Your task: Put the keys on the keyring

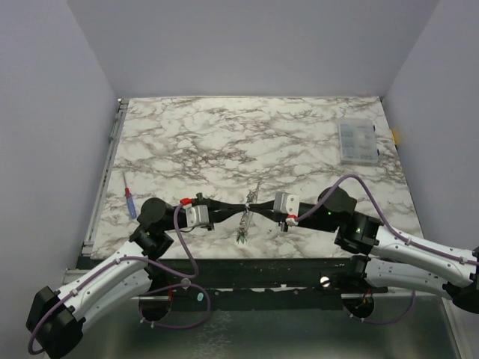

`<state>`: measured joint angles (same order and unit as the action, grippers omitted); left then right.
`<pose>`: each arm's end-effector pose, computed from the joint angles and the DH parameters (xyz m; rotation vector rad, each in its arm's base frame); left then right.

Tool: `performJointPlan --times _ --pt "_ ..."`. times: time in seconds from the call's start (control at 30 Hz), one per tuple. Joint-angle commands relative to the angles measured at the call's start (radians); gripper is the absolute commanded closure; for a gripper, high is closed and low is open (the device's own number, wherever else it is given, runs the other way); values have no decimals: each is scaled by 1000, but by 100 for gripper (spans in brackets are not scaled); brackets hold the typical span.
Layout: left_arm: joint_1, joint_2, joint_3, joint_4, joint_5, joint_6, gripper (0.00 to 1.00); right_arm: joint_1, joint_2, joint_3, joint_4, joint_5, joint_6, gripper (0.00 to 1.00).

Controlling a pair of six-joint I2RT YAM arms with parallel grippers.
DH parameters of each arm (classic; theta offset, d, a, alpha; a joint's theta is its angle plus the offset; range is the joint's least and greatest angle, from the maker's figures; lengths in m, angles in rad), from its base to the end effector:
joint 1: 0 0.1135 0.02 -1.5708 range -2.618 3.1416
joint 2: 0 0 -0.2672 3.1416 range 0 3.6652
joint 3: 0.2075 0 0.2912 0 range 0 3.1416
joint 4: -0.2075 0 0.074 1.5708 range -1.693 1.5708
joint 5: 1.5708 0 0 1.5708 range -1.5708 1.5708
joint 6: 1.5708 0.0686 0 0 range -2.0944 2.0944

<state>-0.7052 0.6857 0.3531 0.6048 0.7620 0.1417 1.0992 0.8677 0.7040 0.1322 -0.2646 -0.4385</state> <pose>0.1377 -0.1794 0.2796 1.1384 0.8868 -0.9585 0.1105 0.2561 0.3257 -1.2889 1.0290 0.7200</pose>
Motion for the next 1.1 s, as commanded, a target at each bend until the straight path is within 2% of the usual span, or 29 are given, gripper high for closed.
performJointPlan --times 0.0,0.6,0.63,0.73,0.8,0.87,1.07 --pt "0 -9 3 23 -17 -15 100 2 -17 -18 143 -3 28 99" --pt "0 -11 -11 87 -35 -87 100 4 -29 -49 213 -29 77 99" --pt "-1 -11 -11 88 -32 -87 99 2 -28 -49 212 -30 77 99" --pt "0 -18 -14 93 -26 -86 78 3 -32 -57 208 -27 76 99" --pt "1 -26 -18 96 -22 -84 70 2 -38 -60 211 -25 78 99" --pt "0 -31 -21 100 -18 -83 66 3 -41 -61 210 -25 78 99" --pt "0 -11 -19 113 11 -97 65 3 -27 -51 224 -37 69 99"
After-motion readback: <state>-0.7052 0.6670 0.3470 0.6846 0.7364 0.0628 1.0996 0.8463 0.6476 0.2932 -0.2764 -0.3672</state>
